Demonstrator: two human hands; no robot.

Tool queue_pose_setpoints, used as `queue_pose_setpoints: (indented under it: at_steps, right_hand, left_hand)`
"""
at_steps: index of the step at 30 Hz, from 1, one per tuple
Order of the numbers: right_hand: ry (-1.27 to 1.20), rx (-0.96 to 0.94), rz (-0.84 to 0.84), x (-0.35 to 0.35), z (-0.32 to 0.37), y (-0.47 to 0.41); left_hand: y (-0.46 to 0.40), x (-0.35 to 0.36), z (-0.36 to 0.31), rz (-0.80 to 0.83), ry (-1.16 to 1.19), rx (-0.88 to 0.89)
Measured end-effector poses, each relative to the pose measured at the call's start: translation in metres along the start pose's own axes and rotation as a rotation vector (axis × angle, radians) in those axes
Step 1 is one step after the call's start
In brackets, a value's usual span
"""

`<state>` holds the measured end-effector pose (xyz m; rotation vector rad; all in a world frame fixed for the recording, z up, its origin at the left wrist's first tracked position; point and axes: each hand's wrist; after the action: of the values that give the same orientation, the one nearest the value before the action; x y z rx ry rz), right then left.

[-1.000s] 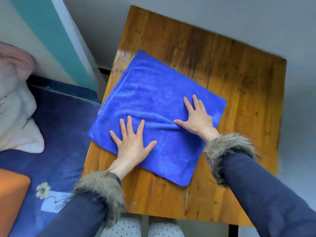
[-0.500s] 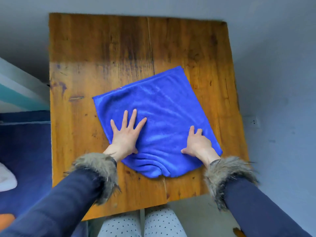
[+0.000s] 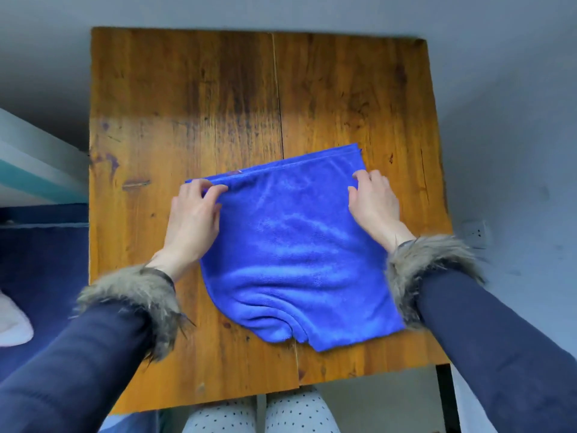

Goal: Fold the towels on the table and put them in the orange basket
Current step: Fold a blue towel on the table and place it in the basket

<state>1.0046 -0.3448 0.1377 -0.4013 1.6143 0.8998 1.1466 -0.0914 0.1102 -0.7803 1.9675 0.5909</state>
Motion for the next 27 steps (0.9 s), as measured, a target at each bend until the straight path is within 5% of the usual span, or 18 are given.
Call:
queue_pose_setpoints:
  at_steps: [4,10,19,27]
  right_hand:
    - [0.064,-0.202,-0.139,-0.001,0.008,-0.049]
    - [0.144,-0.372,-0.093,0.002,0.009,-0.076]
    - [0.17,-0.341,-0.067,-0.016,-0.01,-0.085]
    - [-0.219,-0.229,-0.078,-0.031,-0.028,-0.076]
  left_hand:
    - [-0.026,-0.002,0.013,0.015,-0.051,-0.078]
    - [-0.039,0.004,0.01,0.1,0.003,-0.145]
    - [-0.032,-0.016,0.013,0.186,0.296,-0.262]
    - [-0.024,-0.039,0.008,0.011,0.591,-0.356]
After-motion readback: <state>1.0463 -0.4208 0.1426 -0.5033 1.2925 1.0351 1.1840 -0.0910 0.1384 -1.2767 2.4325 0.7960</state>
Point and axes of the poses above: each hand's wrist, its own y-axis away from the middle knuckle, its own x-axis out of the palm, z = x × y, and after that the axes turned 8 degrees about y, right-handed
